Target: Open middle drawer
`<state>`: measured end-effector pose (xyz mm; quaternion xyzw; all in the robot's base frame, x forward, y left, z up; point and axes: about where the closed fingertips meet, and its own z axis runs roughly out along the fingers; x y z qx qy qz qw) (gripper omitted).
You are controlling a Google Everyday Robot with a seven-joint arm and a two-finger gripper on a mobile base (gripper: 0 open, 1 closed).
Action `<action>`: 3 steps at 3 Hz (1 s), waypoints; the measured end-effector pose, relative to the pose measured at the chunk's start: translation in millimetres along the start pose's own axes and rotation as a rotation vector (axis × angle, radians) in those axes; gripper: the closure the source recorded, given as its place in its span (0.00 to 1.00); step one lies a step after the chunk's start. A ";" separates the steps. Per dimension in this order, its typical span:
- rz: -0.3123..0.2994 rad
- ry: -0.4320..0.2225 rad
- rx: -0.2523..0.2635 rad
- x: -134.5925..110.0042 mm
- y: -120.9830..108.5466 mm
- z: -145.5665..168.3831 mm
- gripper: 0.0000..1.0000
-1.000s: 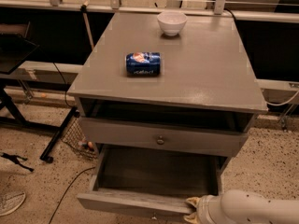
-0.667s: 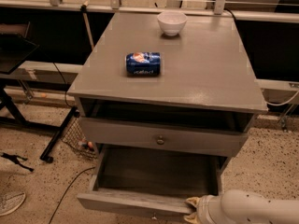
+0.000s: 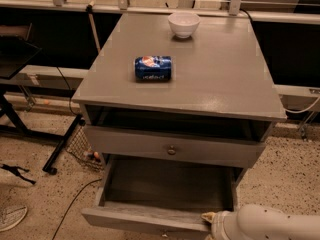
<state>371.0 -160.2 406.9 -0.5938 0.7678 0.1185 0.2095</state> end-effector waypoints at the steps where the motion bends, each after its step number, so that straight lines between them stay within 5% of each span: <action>1: 0.003 -0.021 0.020 -4.0 -7.8 -13.8 0.00; 3: 0.036 -0.088 0.110 5.8 -35.9 -70.4 0.00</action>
Offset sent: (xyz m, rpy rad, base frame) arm 0.0204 -0.0455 0.0728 0.0768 -0.1348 -0.0887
